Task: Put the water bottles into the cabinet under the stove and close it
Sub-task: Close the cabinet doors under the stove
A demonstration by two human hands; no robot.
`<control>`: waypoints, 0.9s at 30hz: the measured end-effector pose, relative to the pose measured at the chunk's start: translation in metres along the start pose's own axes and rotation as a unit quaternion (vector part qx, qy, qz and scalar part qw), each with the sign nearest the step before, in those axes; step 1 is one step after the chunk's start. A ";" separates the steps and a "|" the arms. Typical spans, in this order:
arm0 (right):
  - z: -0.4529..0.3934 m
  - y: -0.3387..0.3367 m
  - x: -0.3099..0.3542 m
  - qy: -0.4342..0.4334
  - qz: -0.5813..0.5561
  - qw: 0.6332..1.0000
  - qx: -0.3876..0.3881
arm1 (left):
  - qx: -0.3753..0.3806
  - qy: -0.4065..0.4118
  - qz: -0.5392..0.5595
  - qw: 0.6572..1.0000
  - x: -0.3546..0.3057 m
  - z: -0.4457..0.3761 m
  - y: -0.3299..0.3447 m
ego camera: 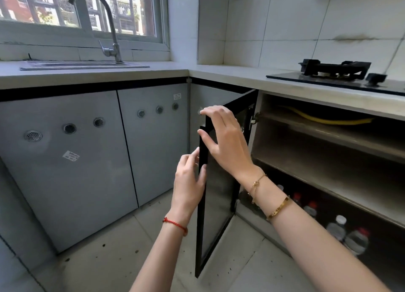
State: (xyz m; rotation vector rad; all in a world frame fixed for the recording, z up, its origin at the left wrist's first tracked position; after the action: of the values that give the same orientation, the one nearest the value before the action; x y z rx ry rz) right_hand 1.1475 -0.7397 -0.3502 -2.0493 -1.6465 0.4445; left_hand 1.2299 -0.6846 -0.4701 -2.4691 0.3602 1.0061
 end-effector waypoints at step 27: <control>0.144 -0.200 -0.255 0.183 0.296 0.937 -0.002 | 0.272 0.156 0.104 0.944 -0.179 0.045 0.290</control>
State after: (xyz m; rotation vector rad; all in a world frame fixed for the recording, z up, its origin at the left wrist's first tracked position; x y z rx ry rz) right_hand 0.8502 -0.9317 -0.3721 -2.4332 -0.7992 0.2244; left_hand 0.9625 -0.9009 -0.4600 -2.0956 0.8883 0.4872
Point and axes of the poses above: each hand's wrist, its own z-axis away from the middle knuckle, its own y-axis out of the palm, x = y × z, the point moved 10 cm from there along -z, towards the middle knuckle, and after that the axes turned 6 degrees about z, right-handed, at the moved point
